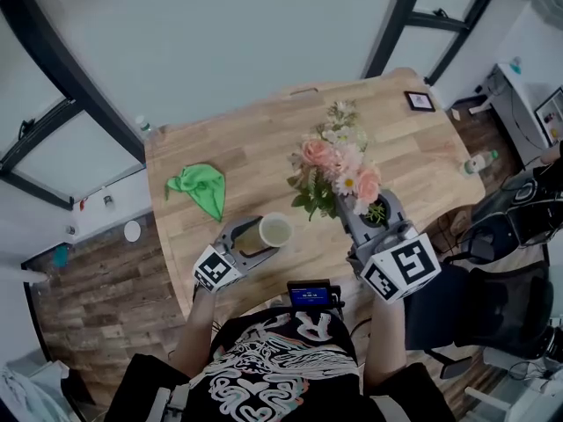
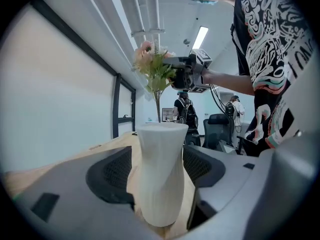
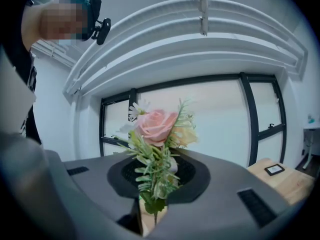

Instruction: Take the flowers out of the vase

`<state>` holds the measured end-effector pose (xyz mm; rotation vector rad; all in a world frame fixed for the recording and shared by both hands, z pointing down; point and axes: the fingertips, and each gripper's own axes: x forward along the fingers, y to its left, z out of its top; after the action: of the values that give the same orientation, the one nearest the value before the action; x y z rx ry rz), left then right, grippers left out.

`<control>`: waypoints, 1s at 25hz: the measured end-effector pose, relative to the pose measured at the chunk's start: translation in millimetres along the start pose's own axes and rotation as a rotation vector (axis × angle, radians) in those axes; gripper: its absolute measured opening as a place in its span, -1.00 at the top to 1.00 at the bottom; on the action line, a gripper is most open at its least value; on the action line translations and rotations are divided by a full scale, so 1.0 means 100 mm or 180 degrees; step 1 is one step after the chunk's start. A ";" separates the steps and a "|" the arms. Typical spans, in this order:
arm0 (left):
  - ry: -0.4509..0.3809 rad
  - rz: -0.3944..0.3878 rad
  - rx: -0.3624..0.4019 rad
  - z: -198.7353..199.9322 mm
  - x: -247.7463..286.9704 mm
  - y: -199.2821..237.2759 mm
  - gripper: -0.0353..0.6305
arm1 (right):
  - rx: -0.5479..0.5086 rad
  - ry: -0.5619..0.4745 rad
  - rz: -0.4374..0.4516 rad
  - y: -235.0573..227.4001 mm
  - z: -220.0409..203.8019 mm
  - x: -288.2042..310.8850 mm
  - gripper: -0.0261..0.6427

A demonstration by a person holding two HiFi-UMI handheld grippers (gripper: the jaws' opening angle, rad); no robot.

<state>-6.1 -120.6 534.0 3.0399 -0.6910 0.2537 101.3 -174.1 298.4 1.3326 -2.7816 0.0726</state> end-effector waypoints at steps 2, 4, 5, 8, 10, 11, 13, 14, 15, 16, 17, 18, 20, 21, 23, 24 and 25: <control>0.0013 0.0010 -0.0016 -0.01 0.00 0.00 -0.03 | 0.0021 0.0114 0.0018 -0.01 -0.17 0.06 0.68; 0.0025 0.0010 -0.0055 -0.04 0.00 -0.01 -0.03 | 0.0052 0.0216 0.0028 -0.02 -0.34 0.11 0.68; 0.0033 0.0007 -0.0069 -0.06 -0.01 -0.01 -0.03 | 0.0085 0.0261 0.0033 -0.03 -0.43 0.13 0.68; 0.0060 0.0005 -0.0090 -0.10 -0.03 -0.03 -0.03 | 0.0238 0.0412 0.0049 -0.06 -0.70 0.18 0.68; 0.0075 0.0014 -0.0107 -0.13 -0.05 -0.05 -0.03 | 0.0339 0.0535 0.0066 -0.07 -0.89 0.21 0.68; 0.0087 0.0019 -0.0115 -0.15 -0.06 -0.06 -0.03 | 0.0376 0.0605 0.0074 -0.07 -0.99 0.22 0.68; 0.0129 0.0028 -0.0132 -0.22 -0.09 -0.08 -0.03 | 0.0435 0.0760 0.0086 -0.07 -1.22 0.25 0.68; 0.0145 0.0030 -0.0144 -0.24 -0.10 -0.08 -0.03 | 0.0466 0.0839 0.0093 -0.08 -1.34 0.27 0.68; 0.0149 0.0033 -0.0157 -0.24 -0.11 -0.08 -0.03 | 0.0503 0.0913 0.0099 -0.08 -1.46 0.30 0.68; 0.0150 0.0038 -0.0169 -0.24 -0.10 -0.07 -0.03 | 0.0546 0.0983 0.0103 -0.09 -1.57 0.32 0.68; 0.0148 0.0043 -0.0178 -0.24 -0.10 -0.06 -0.03 | 0.0593 0.1047 0.0103 -0.11 -1.69 0.34 0.68; 0.0144 0.0048 -0.0183 -0.23 -0.09 -0.05 -0.03 | 0.0647 0.1101 0.0098 -0.13 -1.79 0.35 0.68; 0.0142 0.0055 -0.0184 -0.22 -0.09 -0.04 -0.03 | 0.0772 0.1181 0.0086 -0.15 -1.97 0.37 0.68; 0.0148 0.0056 -0.0185 -0.22 -0.09 -0.04 -0.03 | 0.0834 0.1214 0.0080 -0.16 -2.04 0.38 0.68; 0.0165 0.0057 -0.0192 -0.22 -0.11 -0.03 -0.03 | 0.0920 0.1287 0.0050 -0.17 -2.17 0.40 0.68; 0.0175 0.0056 -0.0195 -0.23 -0.11 -0.03 -0.03 | 0.0944 0.1325 0.0024 -0.18 -2.24 0.41 0.68; 0.0187 0.0054 -0.0198 -0.23 -0.11 -0.02 -0.03 | 0.0969 0.1358 0.0001 -0.19 -2.29 0.43 0.68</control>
<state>-18.9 -112.6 555.2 2.9561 -0.7072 0.3142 96.3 -204.5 530.2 1.1940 -2.4705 0.7158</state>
